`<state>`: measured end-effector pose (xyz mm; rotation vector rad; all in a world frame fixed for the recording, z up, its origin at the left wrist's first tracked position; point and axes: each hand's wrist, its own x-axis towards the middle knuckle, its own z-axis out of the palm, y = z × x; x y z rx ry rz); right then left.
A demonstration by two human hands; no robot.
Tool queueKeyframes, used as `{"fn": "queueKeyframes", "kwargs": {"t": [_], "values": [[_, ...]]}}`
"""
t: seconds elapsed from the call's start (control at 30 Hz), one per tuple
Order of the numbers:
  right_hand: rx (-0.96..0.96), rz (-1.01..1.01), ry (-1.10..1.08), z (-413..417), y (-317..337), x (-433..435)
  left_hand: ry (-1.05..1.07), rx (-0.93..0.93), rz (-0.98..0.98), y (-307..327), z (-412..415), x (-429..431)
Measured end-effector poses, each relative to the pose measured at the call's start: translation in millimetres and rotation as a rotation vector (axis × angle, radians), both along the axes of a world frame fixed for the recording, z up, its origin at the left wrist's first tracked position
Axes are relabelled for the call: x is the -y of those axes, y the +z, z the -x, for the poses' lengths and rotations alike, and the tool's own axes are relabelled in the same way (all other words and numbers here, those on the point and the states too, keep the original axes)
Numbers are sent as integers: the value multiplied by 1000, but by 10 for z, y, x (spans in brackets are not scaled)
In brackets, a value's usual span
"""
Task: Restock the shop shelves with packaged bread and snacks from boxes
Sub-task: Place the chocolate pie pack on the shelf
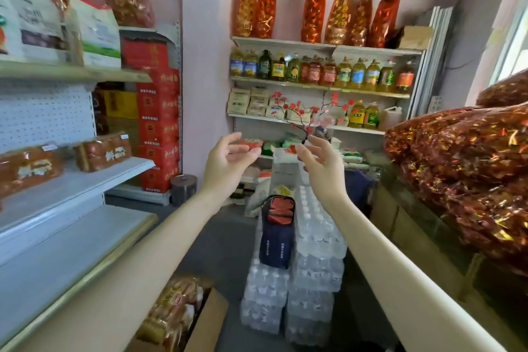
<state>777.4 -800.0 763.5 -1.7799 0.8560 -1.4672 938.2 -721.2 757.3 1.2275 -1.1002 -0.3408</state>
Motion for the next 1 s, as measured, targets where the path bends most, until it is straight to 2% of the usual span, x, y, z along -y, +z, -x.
{"fn": "queueKeyframes", "kwargs": {"t": [0.1, 0.23, 0.43, 0.7, 1.0], "values": [[-8, -7, 90, -394, -81, 431, 84, 8, -21, -77, -320, 288], [-46, -17, 290, -1178, -264, 1118, 310, -30, -27, -324, -904, 693], [-139, -59, 622, -2305, -512, 1622, 645, -160, -62, -655, -1554, 781], [-257, -170, 970, -3505, -1163, 1353, 988, -313, -106, -1251, -2146, 274], [-431, -252, 1165, -4663, -2158, 733, 1154, -458, -202, -2192, -2873, -329]]}}
